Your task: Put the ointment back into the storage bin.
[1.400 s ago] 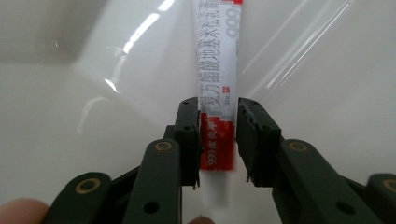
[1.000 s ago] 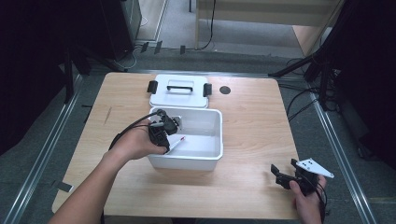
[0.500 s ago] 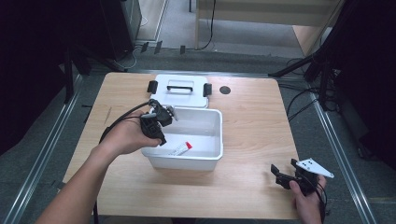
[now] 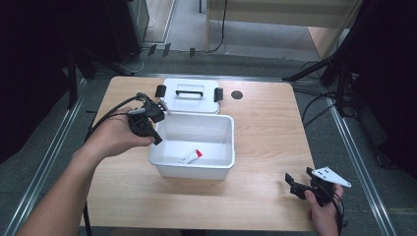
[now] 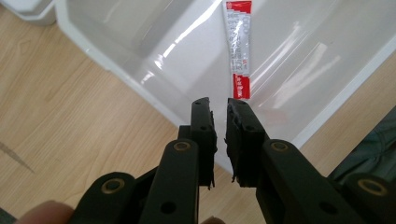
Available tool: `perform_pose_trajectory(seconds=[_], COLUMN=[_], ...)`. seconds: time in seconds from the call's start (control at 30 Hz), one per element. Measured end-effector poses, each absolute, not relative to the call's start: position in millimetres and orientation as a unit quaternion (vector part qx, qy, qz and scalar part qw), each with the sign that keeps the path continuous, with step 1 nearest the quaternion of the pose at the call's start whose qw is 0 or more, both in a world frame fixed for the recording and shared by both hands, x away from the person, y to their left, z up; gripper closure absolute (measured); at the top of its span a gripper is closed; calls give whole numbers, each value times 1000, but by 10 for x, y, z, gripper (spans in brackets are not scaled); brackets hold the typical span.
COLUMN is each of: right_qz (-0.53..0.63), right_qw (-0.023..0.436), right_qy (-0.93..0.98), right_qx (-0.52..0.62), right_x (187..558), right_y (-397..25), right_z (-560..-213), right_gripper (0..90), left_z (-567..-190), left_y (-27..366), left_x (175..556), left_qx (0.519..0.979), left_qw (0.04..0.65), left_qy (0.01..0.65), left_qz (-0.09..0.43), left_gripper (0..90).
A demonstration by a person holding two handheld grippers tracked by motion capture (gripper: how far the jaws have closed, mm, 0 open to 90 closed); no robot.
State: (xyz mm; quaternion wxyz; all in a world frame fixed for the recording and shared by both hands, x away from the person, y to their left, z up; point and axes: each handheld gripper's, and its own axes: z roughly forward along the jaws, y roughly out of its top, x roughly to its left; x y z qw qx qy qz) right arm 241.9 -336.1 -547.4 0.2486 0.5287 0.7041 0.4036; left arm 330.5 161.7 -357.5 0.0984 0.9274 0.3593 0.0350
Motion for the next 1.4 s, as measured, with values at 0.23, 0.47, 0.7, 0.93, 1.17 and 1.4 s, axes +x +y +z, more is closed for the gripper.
perform_pose_trajectory(seconds=[0.23,0.47,0.7,0.93,1.17,1.4], right_qz=[404,404,403,402,400,400], right_qw=[249,249,249,249,250,251], right_qy=[704,705,704,704,705,705], right_qx=[529,527,528,529,529,530], right_x=[2420,2422,2420,2420,2420,2420], right_y=[-3362,-3365,-3361,-3358,-3356,-3354], right_z=[-5474,-5475,-5474,-5474,-5474,-5473], right_gripper=[131,131,131,131,131,131], left_z=[-3557,-3626,-3844,-4094,-4369,-4597], left_y=[1874,2082,2261,2503,2742,2993], left_x=[3317,3318,3306,3265,3166,2967], left_qx=[914,907,890,851,813,761], left_qw=[100,88,71,100,120,192], left_qy=[391,408,444,506,555,595], left_qz=[44,53,81,103,127,174], left_gripper=[805,725,498,203,22,0])
